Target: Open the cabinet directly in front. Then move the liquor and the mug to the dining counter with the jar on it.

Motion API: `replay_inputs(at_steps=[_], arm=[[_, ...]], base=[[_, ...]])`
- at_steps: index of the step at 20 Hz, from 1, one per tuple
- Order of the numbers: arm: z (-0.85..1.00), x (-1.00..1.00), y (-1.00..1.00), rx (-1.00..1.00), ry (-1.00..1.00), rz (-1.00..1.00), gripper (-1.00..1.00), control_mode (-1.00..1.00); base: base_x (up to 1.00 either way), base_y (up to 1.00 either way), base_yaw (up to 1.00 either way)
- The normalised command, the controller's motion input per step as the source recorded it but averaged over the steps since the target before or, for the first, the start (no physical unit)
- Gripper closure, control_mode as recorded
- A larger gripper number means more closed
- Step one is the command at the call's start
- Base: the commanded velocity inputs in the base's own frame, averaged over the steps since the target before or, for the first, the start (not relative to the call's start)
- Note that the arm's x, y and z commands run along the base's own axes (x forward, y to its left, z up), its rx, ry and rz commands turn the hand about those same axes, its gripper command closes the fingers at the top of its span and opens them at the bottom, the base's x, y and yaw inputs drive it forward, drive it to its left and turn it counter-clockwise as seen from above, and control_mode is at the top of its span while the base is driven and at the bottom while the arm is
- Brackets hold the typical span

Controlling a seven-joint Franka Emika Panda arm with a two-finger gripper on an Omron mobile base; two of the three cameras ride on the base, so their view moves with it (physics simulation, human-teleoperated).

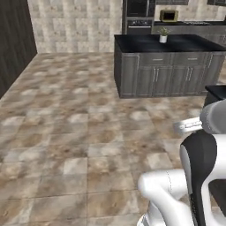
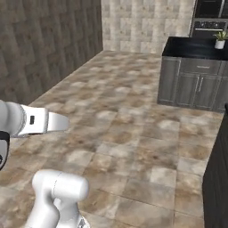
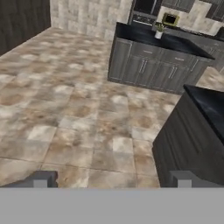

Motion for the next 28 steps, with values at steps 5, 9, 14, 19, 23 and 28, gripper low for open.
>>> replay_inputs(at_steps=[5, 9, 14, 19, 23, 28], arm=[[0.00, 0.00, 0.00, 0.00, 0.00, 0.00, -1.00, 1.00], [0.00, 0.00, 0.00, 0.00, 0.00, 0.00, -1.00, 1.00], [0.00, 0.00, 0.00, 0.00, 0.00, 0.00, -1.00, 1.00], [0.00, 0.00, 0.00, 0.00, 0.00, 0.00, -1.00, 1.00], [0.00, 0.00, 0.00, 0.00, 0.00, 0.00, -1.00, 1.00], [0.00, 0.00, 0.00, 0.00, 0.00, 0.00, -1.00, 1.00]], base=[[1.00, -0.06, -0.01], [1.00, -0.20, -0.05], [1.00, 0.00, -0.01], [1.00, 0.00, 0.00], [1.00, 0.00, -0.01], [1.00, 0.00, -0.02]])
